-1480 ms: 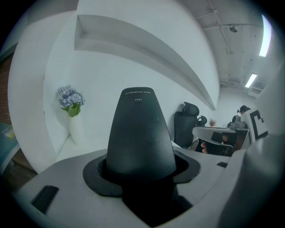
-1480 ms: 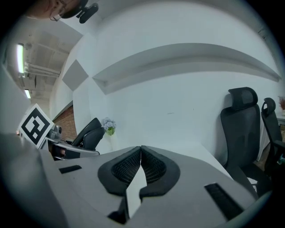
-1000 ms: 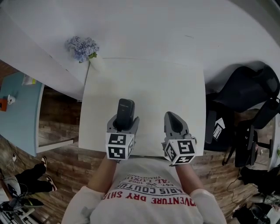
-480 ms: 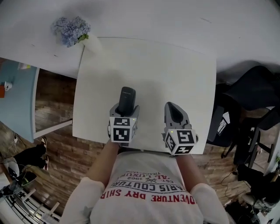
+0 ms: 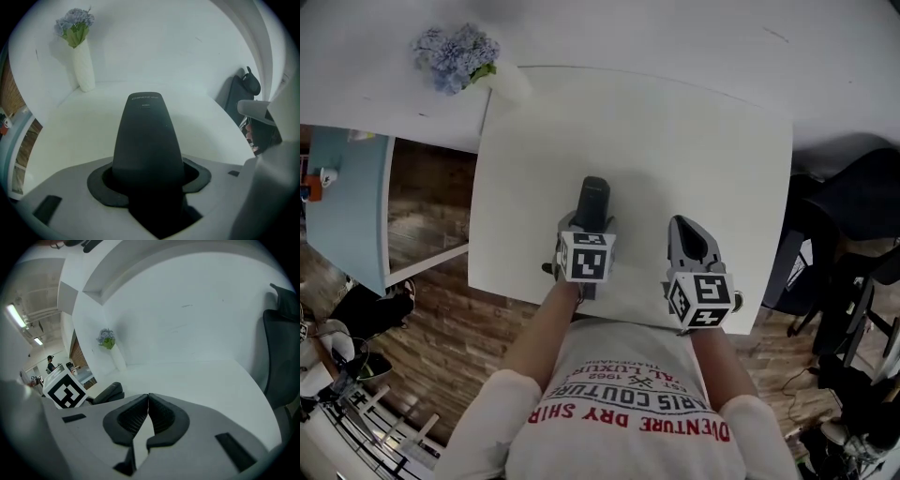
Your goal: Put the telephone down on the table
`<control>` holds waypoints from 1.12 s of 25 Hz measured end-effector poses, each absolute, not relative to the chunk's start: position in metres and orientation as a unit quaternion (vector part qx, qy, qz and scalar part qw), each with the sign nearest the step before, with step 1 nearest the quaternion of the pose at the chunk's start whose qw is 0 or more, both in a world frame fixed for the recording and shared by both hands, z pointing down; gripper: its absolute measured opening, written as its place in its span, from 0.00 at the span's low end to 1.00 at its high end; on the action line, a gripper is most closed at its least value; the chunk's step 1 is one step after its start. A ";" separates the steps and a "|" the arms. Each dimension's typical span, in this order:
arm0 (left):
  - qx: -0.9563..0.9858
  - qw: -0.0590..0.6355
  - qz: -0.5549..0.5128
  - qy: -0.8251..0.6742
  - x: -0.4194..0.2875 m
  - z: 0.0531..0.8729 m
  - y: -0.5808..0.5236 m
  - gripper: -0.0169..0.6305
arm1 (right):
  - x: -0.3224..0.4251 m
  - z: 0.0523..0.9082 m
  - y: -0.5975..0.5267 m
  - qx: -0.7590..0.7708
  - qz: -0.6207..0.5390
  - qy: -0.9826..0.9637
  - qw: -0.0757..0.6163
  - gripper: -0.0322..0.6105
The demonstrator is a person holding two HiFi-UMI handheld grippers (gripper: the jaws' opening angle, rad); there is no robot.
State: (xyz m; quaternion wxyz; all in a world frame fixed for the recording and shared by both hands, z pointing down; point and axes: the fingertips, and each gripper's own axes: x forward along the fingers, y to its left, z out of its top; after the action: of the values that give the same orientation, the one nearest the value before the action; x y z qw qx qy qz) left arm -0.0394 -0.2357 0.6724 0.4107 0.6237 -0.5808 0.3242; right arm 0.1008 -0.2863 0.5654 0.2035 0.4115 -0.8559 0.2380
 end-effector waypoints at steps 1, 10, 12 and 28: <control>0.622 0.404 0.332 -0.582 -0.040 0.674 -0.235 0.48 | 0.100 0.566 -0.286 0.410 0.239 -0.856 0.204 0.09; 0.620 0.396 0.344 -0.583 -0.038 0.675 -0.232 0.48 | 0.092 0.571 -0.285 0.407 0.246 -0.854 0.211 0.09; 0.622 0.395 0.345 -0.582 -0.038 0.675 -0.233 0.48 | 0.090 0.571 -0.285 0.406 0.246 -0.855 0.211 0.09; 0.668 0.419 0.295 -0.540 -0.023 0.663 -0.238 0.62 | 0.086 0.561 -0.280 0.415 0.237 -0.854 0.207 0.09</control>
State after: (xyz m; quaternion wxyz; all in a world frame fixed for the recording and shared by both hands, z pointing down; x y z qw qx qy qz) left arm -0.0227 -0.2379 0.6627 0.4186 0.6684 -0.5395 0.2949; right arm 0.0862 -0.2801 0.5608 0.2075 0.4151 -0.8536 0.2369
